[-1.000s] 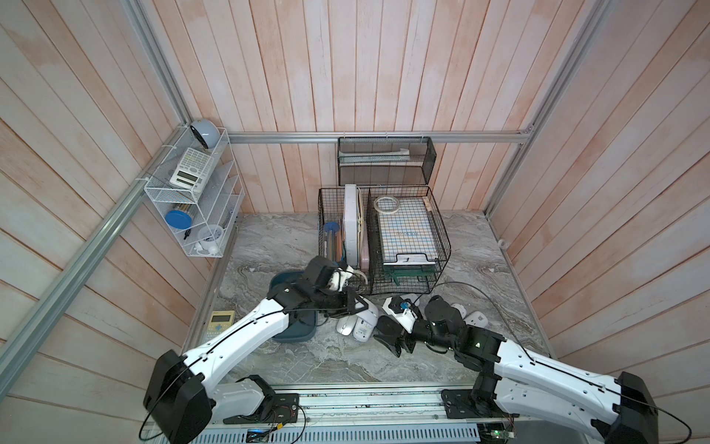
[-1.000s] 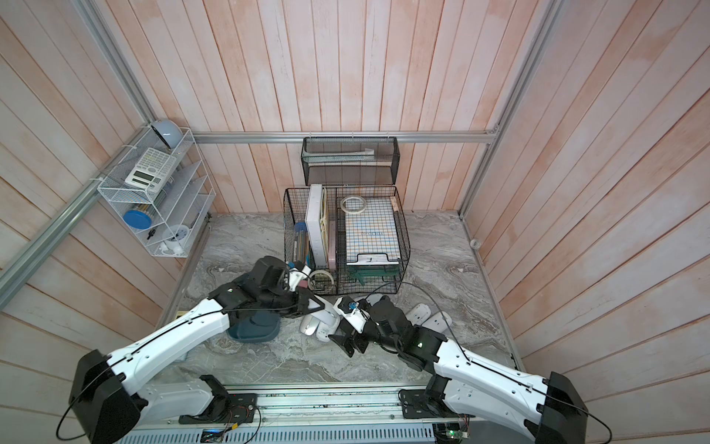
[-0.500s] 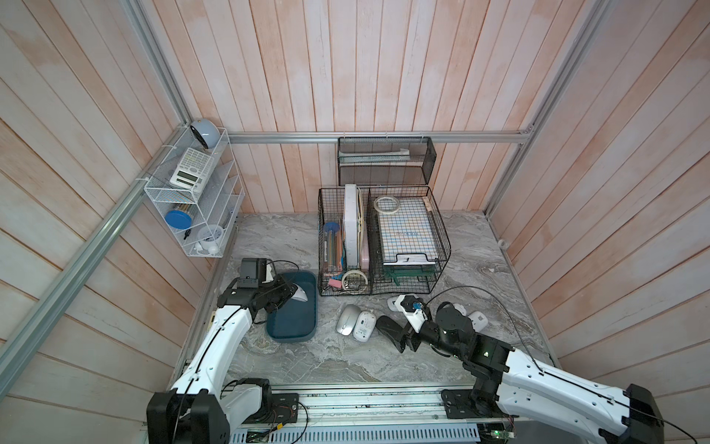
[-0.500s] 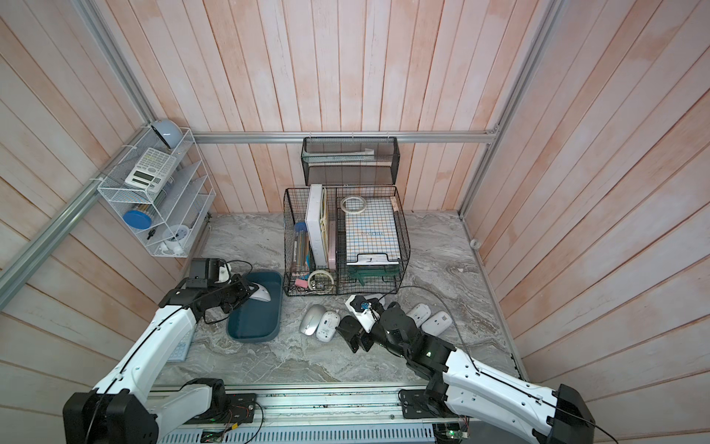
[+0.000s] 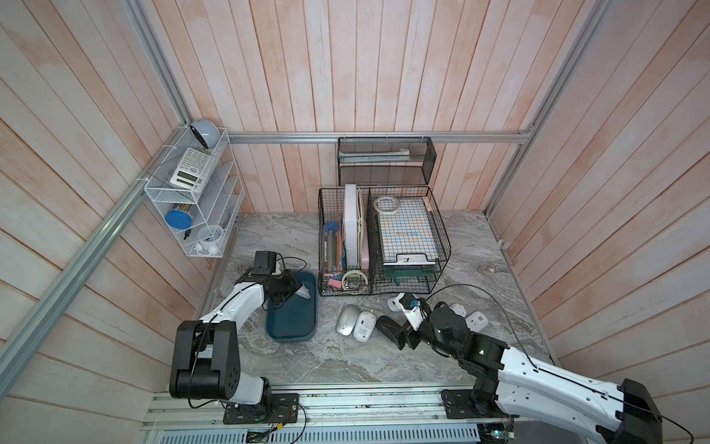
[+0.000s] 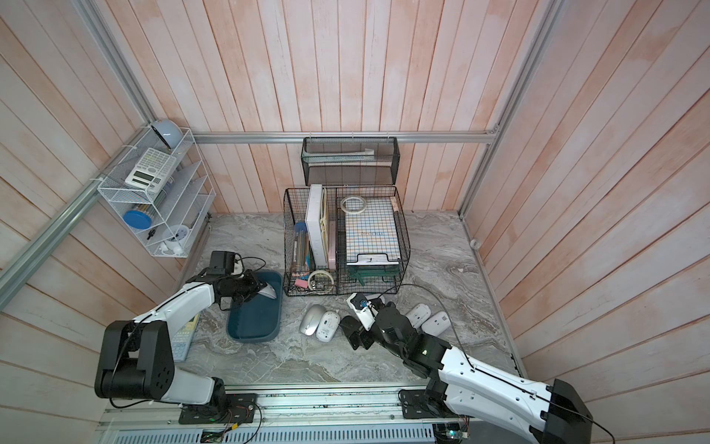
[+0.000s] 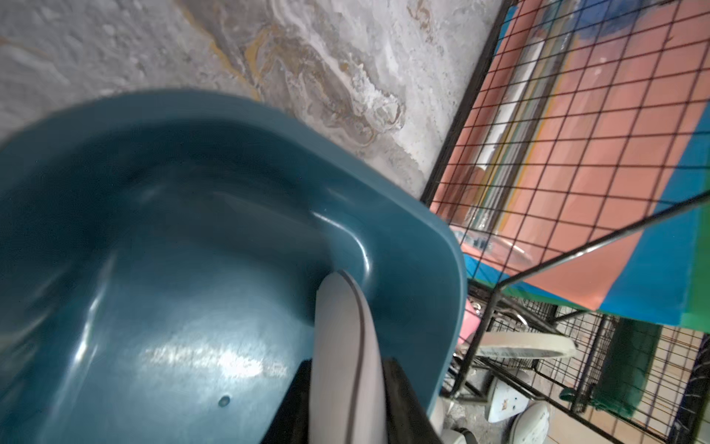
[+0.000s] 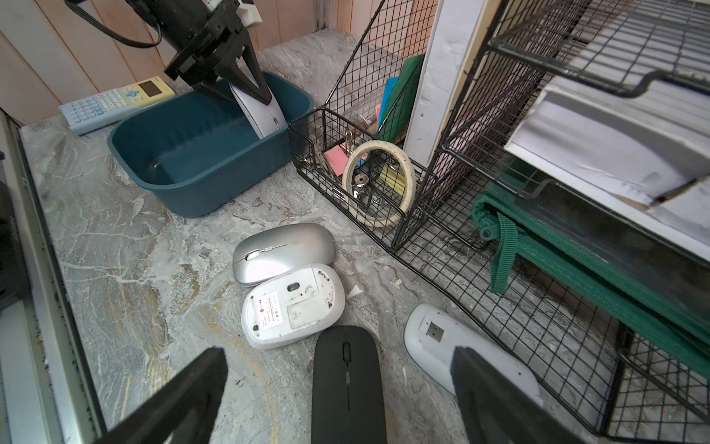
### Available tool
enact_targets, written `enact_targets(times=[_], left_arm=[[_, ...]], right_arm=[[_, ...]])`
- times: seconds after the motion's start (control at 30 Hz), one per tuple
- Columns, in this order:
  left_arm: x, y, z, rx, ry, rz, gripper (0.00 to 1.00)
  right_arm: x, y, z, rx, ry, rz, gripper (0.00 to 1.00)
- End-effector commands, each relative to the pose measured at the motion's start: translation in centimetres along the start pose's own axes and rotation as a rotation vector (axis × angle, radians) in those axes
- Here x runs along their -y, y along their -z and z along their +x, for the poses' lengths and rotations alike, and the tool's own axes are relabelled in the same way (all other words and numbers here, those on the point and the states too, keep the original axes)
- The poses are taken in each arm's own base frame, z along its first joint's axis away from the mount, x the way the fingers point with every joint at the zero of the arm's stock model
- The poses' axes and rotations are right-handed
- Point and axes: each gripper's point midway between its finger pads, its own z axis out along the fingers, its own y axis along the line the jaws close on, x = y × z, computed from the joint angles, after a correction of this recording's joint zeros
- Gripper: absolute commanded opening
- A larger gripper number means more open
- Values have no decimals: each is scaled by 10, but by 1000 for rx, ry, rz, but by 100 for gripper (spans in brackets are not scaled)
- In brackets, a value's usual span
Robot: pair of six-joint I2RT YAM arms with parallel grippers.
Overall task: Put the mouse in the storage box
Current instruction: Place the mouse in the storage box.
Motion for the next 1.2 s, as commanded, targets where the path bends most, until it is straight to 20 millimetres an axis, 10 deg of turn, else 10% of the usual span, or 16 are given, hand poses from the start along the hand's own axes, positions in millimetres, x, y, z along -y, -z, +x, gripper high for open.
enact_targets(times=[0.0,0.47,0.53,1.17], left_arm=[[13,-3,-10,0,-47,60,0],[-10,2,-19,6,-20,-99,36],[-13,4,-22,12,-18,-127,59],[-32,13,-47,89,5,-277,62]], right_arm=[[5,-2,1,-19,-13,30,98],[5,-4,4,-35,-14,31,98],[5,-4,4,-35,-14,32,98],[14,-5,6,-87,-74,92,98]])
